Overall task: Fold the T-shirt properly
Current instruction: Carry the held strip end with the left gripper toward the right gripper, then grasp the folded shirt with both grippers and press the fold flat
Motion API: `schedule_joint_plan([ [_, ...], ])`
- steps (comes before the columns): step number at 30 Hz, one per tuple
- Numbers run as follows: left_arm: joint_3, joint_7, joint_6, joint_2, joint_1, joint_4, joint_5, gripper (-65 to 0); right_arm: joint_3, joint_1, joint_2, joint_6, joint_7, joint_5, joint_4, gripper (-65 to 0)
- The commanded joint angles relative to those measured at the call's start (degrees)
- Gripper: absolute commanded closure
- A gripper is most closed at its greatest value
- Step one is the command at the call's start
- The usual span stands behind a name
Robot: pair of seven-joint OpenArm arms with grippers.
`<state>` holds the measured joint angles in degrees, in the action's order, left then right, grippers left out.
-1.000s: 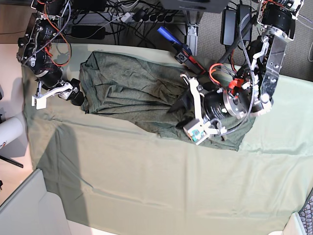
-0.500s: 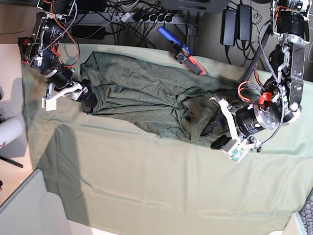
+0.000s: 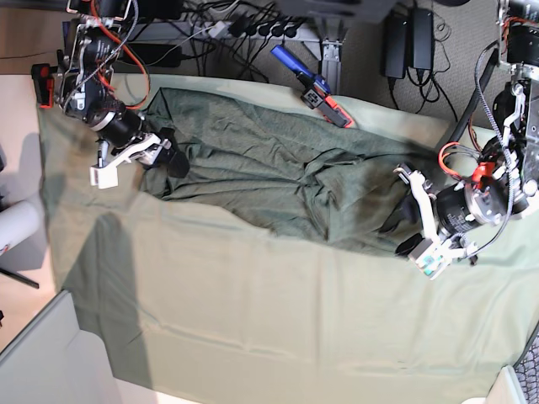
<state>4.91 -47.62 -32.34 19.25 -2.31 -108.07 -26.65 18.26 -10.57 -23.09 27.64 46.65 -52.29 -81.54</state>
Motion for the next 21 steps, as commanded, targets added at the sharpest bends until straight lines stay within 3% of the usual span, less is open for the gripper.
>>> schedule_joint_plan([
  [1, -0.22, 1.09, 0.22, 0.85, 0.37, -0.92, -0.87, -30.6, -0.13, -1.4, -1.14, 1.36, 3.34, 1.27, -1.01, -41.1],
  [7, -0.22, 1.11, 0.22, 1.22, -2.25, -0.92, -0.96, -30.6, -0.13, -3.08, -1.64, 1.33, 2.12, 1.25, -3.82, -39.5],
  [9, -0.22, 1.11, 0.22, 1.25, -3.1, -0.92, -0.92, -30.6, -0.13, -2.93, -1.62, 1.31, 1.03, 1.27, -3.8, -29.6],
  [12, -0.22, 1.09, 0.22, 1.27, -3.58, -0.87, -0.15, -30.6, -0.13, -2.95, -1.64, 1.31, -0.39, 1.31, -3.8, -8.8],
  [14, -0.22, 1.11, 0.22, 1.27, -3.58, -0.87, 0.52, -30.6, -0.13, -2.95, -1.62, 1.33, -2.23, 2.27, -3.8, 0.0],
  [21, -0.63, 1.11, 0.24, 2.12, -3.56, -0.87, 0.76, -30.6, -0.13, -2.71, -1.68, 1.31, -11.1, 13.4, -3.72, 0.0],
])
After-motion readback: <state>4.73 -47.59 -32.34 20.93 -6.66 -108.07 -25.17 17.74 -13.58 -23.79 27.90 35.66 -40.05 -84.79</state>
